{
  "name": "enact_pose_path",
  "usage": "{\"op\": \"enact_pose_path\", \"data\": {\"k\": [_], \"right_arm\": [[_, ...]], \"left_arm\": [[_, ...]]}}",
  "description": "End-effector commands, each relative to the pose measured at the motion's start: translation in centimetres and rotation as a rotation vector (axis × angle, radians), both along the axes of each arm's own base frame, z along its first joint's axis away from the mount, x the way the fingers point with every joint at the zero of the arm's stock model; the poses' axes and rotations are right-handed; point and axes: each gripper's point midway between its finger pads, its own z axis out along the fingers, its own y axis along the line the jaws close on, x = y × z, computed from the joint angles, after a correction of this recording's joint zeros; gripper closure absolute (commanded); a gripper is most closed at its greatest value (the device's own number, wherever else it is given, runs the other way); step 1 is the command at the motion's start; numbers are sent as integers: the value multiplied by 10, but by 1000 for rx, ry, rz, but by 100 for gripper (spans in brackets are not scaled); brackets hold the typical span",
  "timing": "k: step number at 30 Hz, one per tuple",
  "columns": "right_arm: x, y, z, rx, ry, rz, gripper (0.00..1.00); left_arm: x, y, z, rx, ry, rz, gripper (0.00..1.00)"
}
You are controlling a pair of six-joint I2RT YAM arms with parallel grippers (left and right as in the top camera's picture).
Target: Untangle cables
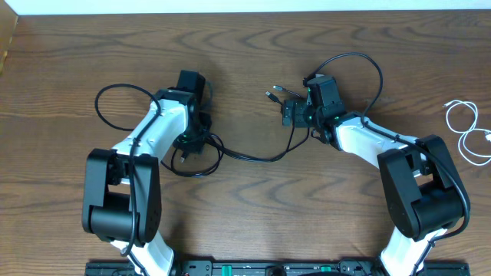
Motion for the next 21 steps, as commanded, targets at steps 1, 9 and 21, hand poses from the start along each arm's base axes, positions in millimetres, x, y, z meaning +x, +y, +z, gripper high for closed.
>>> {"op": "enact_pose_path", "data": {"k": [1,9,21], "right_arm": [[-4,-2,-9,-22,14,3,1],[-4,-2,-9,-21,14,3,1],[-4,-2,-9,-21,13,3,1]], "left_arm": [[-4,14,-8,66,15,122,53],[-8,15,-20,71,43,148,53],[-5,18,-35,87,39,185,53]]}}
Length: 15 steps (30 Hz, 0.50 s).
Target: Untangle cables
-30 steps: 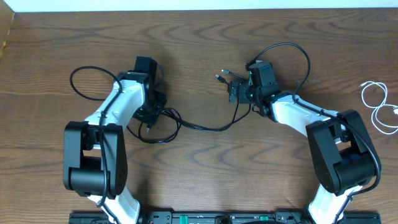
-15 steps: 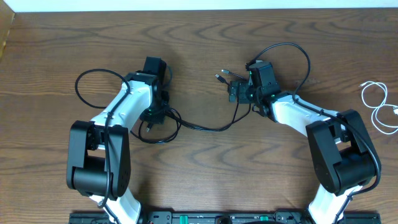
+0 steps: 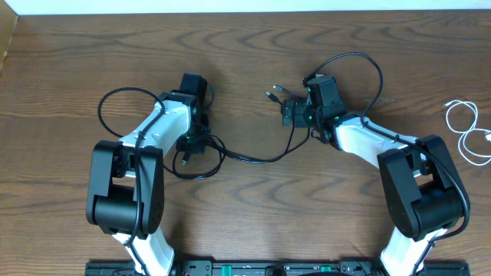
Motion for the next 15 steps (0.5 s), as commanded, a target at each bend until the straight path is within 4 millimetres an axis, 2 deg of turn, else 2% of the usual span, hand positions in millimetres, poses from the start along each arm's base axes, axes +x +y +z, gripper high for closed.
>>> {"op": "enact_pose_path", "data": {"k": [1,3,4,6,7,10,15], "right_arm": [[-4,-2,-9,-22,14,3,1],[-4,-2,-9,-22,14,3,1],[-4,-2,-9,-21,13,3,1],[-4,-2,-9,-22,14,4,1],[-4,-2,-9,-21,14,3,1],[-4,-2,-9,-22,14,3,1],[-4,-2,-9,-22,14,4,1]], "left_arm": [[-9,10,-17,49,46,24,53],[-10,10,-20,51,54,24,57],[-11,10,-22,52,61,23,62],[-12,10,-23,54,67,5,76],[-12,7,-23,40,72,-44,92],[-12,-7,-18,-41,69,-158,93],[-11,-8,2,-45,30,-203,93]]}}
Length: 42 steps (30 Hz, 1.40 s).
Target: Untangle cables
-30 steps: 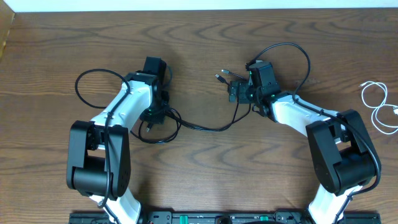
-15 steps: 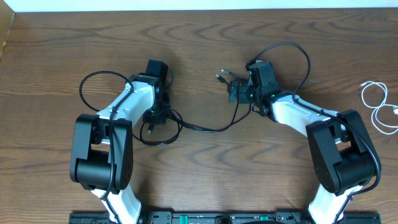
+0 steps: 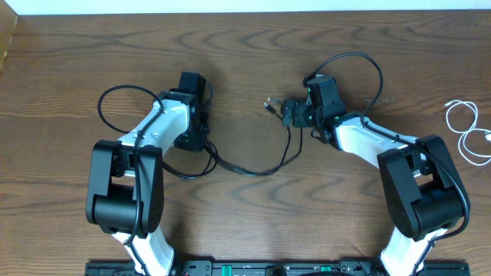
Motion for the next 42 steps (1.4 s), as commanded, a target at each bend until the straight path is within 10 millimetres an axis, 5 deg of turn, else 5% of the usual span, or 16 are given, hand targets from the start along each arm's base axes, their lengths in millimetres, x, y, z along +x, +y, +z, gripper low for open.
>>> {"op": "enact_pose_path", "data": {"k": [1,12,16,27,42], "right_arm": [[-5,-2,-9,-22,15,4,1],[-5,-2,-9,-22,15,4,1],[-5,-2,-9,-22,15,4,1],[-5,-2,-9,-22,15,4,1],[-5,-2,-9,-22,15,4,1]], "left_arm": [[-12,-4,6,-23,19,-69,92],[0,4,60,11,-146,-67,90],[6,3,60,16,-165,-112,88],[34,-27,61,96,-280,-605,92],[46,-55,68,110,-366,-728,89]]}}
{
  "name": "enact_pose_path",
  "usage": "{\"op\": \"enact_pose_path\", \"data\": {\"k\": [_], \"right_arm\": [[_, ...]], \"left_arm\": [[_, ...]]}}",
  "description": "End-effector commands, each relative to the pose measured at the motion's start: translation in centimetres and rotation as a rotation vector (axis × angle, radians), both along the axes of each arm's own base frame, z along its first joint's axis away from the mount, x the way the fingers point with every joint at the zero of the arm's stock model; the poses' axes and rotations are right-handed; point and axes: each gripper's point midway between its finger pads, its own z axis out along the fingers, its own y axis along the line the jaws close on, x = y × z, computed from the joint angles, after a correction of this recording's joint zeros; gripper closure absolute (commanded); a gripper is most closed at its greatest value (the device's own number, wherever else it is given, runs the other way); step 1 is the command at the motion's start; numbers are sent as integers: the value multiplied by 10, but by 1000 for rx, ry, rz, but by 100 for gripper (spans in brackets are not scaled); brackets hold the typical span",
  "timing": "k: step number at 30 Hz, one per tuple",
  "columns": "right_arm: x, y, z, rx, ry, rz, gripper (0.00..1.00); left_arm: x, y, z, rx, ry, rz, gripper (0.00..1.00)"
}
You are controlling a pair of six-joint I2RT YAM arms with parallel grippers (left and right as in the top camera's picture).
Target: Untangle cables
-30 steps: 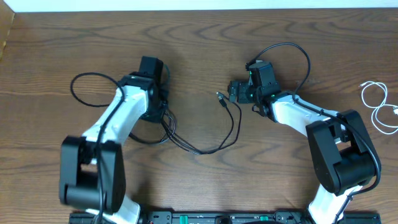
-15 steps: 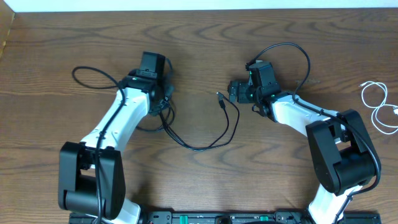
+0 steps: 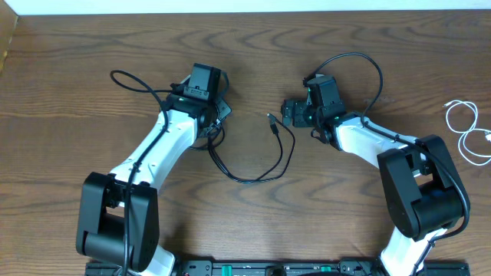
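Note:
One black cable (image 3: 253, 179) lies on the wooden table. From the left gripper (image 3: 217, 116) it sags in a curve and rises to a free plug end (image 3: 271, 118). The left gripper is shut on this cable at a small bunch of loops, and another stretch trails off to the far left (image 3: 123, 76). The right gripper (image 3: 286, 112) stands just right of the plug end, apart from it, with its fingers spread and nothing between them. A second black loop (image 3: 367, 61) arcs behind the right wrist.
A coiled white cable (image 3: 466, 132) lies at the table's right edge. Both arm bases stand at the near edge. A white wall strip borders the table's far edge (image 3: 245, 11).
The left gripper has moved up and to the right with the cable bunch. The plug end has left the right gripper and now lies on the table. The curve has drawn in.
At first the left gripper sat over a knot of loops at the left and the right gripper held the plug end. The loops then pulled out into one long sag. Now the bunch is shifted right and the plug end lies free.

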Motion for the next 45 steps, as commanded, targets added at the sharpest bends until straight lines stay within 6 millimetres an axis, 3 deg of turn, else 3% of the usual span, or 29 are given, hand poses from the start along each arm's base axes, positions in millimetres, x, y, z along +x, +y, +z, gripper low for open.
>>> {"op": "enact_pose_path", "data": {"k": [1,12,18,22,24,28,29,34,37,45], "right_arm": [[-5,-2,-9,-22,15,4,1],[-5,-2,-9,-22,15,4,1],[-5,-2,-9,-23,15,4,1],[-5,-2,-9,-23,15,4,1],[-5,-2,-9,-23,15,4,1],[-5,-2,-9,-23,16,4,1],[-5,-2,-9,-23,16,4,1],[-5,-2,-9,-23,16,4,1],[-5,-2,-9,-23,16,4,1],[-5,-2,-9,-23,16,4,1]], "left_arm": [[1,-1,-5,46,-5,-65,89],[3,-4,-7,131,-28,-263,88],[1,-6,-28,130,21,-278,87],[1,-25,-44,63,31,-397,83],[2,-32,-49,47,24,-453,74],[6,-41,-44,45,-20,-564,43],[10,-43,-39,54,-38,-597,41],[19,-40,-27,65,-71,-571,45],[21,-28,-30,93,-49,-471,52],[18,-12,-42,145,6,-370,53]]}}
